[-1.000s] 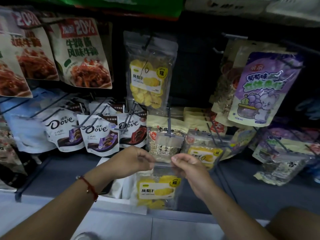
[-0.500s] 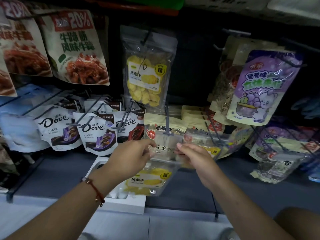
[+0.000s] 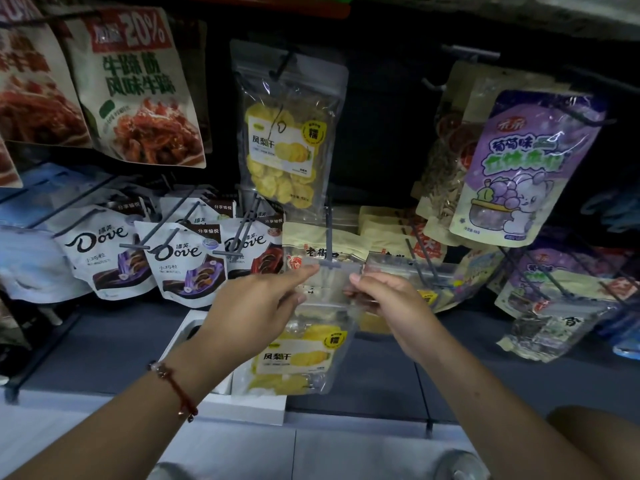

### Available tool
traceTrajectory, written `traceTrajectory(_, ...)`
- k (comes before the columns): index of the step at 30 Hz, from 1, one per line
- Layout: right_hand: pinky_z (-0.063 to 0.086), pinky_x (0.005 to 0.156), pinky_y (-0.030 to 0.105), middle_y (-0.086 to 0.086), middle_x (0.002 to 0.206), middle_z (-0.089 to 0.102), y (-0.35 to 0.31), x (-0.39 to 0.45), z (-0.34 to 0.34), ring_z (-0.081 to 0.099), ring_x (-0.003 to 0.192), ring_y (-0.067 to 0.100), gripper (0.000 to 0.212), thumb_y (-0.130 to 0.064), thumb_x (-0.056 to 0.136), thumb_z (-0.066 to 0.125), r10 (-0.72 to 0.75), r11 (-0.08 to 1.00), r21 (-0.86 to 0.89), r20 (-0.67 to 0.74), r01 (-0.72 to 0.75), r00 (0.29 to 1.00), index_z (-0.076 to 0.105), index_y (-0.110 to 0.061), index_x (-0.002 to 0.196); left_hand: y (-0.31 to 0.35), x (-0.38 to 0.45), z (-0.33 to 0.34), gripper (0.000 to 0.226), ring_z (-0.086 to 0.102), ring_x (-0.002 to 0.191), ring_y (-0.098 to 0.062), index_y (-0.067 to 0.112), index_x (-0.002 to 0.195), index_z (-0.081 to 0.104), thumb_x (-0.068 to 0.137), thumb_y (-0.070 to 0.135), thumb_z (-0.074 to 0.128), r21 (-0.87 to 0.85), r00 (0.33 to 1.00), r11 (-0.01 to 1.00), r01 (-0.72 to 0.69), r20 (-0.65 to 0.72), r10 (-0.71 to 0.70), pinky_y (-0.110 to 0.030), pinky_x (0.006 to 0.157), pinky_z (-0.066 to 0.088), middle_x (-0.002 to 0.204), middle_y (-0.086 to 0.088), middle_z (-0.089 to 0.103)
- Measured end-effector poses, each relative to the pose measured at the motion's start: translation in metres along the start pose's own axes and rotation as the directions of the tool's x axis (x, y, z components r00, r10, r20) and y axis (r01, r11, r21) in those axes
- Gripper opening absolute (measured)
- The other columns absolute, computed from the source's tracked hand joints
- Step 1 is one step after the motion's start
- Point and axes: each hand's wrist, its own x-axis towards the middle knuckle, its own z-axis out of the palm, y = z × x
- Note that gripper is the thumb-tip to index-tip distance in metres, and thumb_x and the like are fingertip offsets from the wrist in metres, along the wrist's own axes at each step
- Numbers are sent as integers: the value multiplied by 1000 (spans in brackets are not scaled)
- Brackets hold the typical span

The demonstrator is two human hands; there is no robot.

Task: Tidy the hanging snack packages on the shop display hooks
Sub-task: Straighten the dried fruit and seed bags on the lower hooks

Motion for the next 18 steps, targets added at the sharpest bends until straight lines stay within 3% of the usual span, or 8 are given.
traceTrajectory(4, 47, 71, 12, -8, 87, 77, -9, -3, -8, 69, 81, 0, 23, -31, 96, 62, -9, 990, -139, 31, 14, 999, 76, -20, 81, 7, 4, 8, 44, 65, 62, -8, 31, 126, 69, 85, 21, 79, 4, 997, 1000, 14, -73, -14, -3, 52, 25, 73, 14, 72)
traceTrajectory(7, 50, 83, 30, -4, 86, 74, -18, 8, -13, 68, 88, 13, 34, -41, 98, 56, -39, 975, -219, -60, 25, 997, 72, -18, 78, 9, 8, 9, 41, 71, 72, -9, 26, 116, 75, 78, 10, 83, -12, 990, 1000, 9, -143, -11, -12, 58, 41, 85, 14, 77)
traceTrajectory(10, 52, 84, 35, -1, 95, 69, -23, 44, -12, 67, 92, 21, 21, -35, 97, 60, -159, 917, -389, -164, 85, 974, 70, -17, 100, 8, 10, 9, 41, 72, 74, -8, 27, 116, 75, 80, 9, 80, -48, 989, 998, 35, -143, -41, -17, 59, 47, 87, 14, 77)
traceTrajectory(12, 49, 88, 31, 0, 116, 65, -24, 76, -11, 63, 107, 21, 33, -29, 94, 64, -261, 761, -637, -130, 121, 957, 64, -19, 125, 7, 9, 8, 40, 71, 75, -5, 30, 119, 73, 83, 13, 78, -80, 990, 995, 60, -120, -70, -10, 61, 43, 88, 15, 77)
traceTrajectory(14, 48, 93, 32, 8, 134, 58, -22, 106, -8, 58, 117, 25, 50, -26, 93, 62, -292, 486, -864, -14, 136, 956, 53, -21, 141, 6, 8, 5, 38, 69, 77, -1, 34, 123, 70, 87, 20, 72, -103, 993, 992, 79, -77, -87, -2, 61, 35, 90, 17, 77)
traceTrajectory(16, 52, 88, 34, 12, 131, 61, -19, 124, -1, 61, 110, 27, 46, -28, 94, 59, -188, 278, -955, 48, 100, 981, 54, -21, 140, 3, 7, 1, 41, 67, 77, 0, 37, 127, 67, 89, 23, 72, -92, 995, 991, 96, -29, -99, 3, 60, 28, 91, 18, 76)
traceTrajectory(18, 51, 81, 33, 12, 119, 65, -15, 136, 6, 61, 103, 27, 37, -31, 95, 56, -105, 170, -982, 68, 86, 992, 60, -16, 129, -1, 5, -1, 44, 63, 72, 0, 41, 128, 65, 89, 24, 74, -57, 995, 993, 102, -1, -103, 1, 52, 26, 90, 18, 76)
